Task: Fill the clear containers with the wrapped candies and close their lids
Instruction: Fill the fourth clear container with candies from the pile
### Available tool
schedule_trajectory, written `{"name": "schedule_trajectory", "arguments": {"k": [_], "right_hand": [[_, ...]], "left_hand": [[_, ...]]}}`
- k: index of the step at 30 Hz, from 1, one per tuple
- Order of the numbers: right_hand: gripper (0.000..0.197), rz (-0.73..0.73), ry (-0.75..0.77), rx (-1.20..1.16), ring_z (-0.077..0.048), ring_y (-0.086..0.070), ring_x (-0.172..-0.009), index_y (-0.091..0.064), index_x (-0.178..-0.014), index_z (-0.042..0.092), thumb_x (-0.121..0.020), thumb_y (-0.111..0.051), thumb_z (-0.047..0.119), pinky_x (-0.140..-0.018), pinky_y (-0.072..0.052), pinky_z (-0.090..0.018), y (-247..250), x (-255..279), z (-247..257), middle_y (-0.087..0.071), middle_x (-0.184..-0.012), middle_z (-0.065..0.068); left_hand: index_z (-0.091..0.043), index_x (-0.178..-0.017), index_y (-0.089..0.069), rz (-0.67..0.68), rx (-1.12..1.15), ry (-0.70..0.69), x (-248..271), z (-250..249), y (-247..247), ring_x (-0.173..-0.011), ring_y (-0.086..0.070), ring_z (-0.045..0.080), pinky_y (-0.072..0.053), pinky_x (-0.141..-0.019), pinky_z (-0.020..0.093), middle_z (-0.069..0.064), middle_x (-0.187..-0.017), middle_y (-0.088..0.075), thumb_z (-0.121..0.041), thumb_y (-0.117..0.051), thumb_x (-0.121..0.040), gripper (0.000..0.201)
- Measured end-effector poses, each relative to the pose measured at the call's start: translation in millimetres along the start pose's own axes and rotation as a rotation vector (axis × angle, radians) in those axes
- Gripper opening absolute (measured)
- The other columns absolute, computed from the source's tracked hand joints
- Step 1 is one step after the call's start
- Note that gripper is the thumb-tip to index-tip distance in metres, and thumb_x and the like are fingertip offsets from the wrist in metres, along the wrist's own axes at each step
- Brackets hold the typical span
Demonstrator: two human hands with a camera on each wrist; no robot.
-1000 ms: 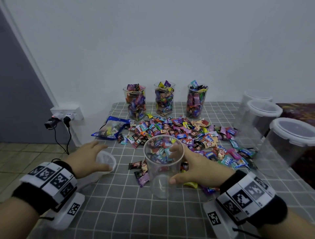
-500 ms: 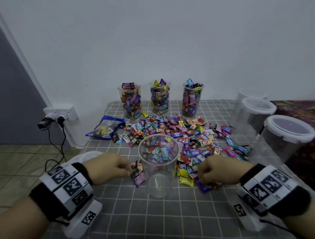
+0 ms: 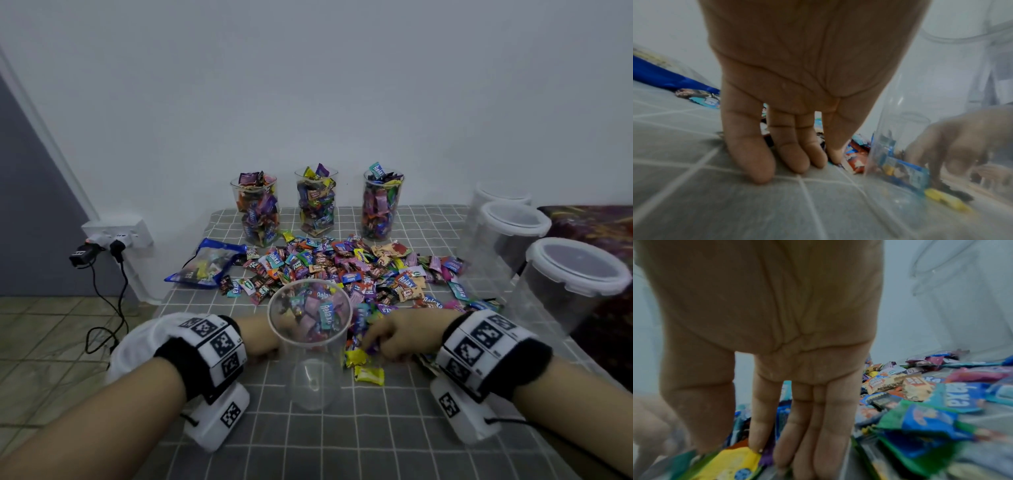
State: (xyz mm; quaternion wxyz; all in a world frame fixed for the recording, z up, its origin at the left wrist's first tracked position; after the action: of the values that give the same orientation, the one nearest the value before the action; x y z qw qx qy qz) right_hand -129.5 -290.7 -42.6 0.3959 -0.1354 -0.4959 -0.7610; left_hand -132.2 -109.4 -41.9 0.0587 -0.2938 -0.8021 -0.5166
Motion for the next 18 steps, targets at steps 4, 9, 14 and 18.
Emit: {"name": "schedule_trajectory", "arguments": {"k": [4,9,14,18], "right_hand": [[0.040,-0.155,0.026,0.043,-0.012,-0.050,-0.088,-0.057,-0.125,0.030,-0.086,-0.057,0.018,-0.081,-0.043,-0.026,19.0,-14.0,3.0,-0.049,-0.084,0.016],[0.011,-0.525,-0.003,-0.174,-0.013,-0.056,-0.072,-0.065,-0.096,0.022,-0.091,-0.055,0.021,-0.062,-0.046,-0.024,58.3,-5.0,-17.2,-0.063,-0.087,0.001],[0.048,-0.812,-0.223,-0.271,-0.029,-0.050,-0.115,-0.051,-0.129,0.009,-0.087,-0.061,0.030,-0.091,-0.042,-0.035,95.1,-4.5,-63.5,-0.051,-0.130,-0.015],[0.062,-0.820,-0.373,-0.203,-0.033,-0.038,-0.127,-0.042,-0.135,0.006,-0.085,-0.062,0.036,-0.101,-0.035,-0.040,102.9,-14.8,-79.2,-0.039,-0.139,-0.019]], "left_hand": [[-0.003,-0.106,-0.066,-0.045,0.022,0.052,-19.9,14.1,9.1,-0.101,-0.057,0.017,-0.044,-0.082,0.010,0.011,-0.116,-0.062,-0.007,-0.055,-0.090,0.020],[-0.018,-0.087,-0.065,-0.465,0.096,0.228,-20.5,47.4,56.7,-0.086,-0.059,0.019,-0.046,-0.074,0.028,-0.001,-0.088,-0.064,-0.029,-0.054,-0.092,0.016],[-0.017,-0.094,-0.059,-0.590,0.311,0.391,-30.3,81.8,82.0,-0.092,-0.054,0.020,-0.040,-0.082,0.029,0.001,-0.096,-0.057,-0.036,-0.057,-0.090,0.020],[-0.020,-0.067,-0.045,-0.554,0.384,0.479,-43.6,99.1,84.2,-0.068,-0.044,0.016,-0.033,-0.069,0.029,0.001,-0.073,-0.046,-0.036,-0.057,-0.090,0.030]]}}
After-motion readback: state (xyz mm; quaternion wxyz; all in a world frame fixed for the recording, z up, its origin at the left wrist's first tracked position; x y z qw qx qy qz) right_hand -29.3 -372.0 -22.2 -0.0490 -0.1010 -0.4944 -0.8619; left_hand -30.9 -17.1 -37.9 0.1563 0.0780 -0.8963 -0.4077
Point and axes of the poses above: each hand's wrist, its own x-axis away from the middle knuckle, its own y-axis out of the back of the hand, z = x × y, the point moved 7 cm from there along -x, towards the middle knuckle
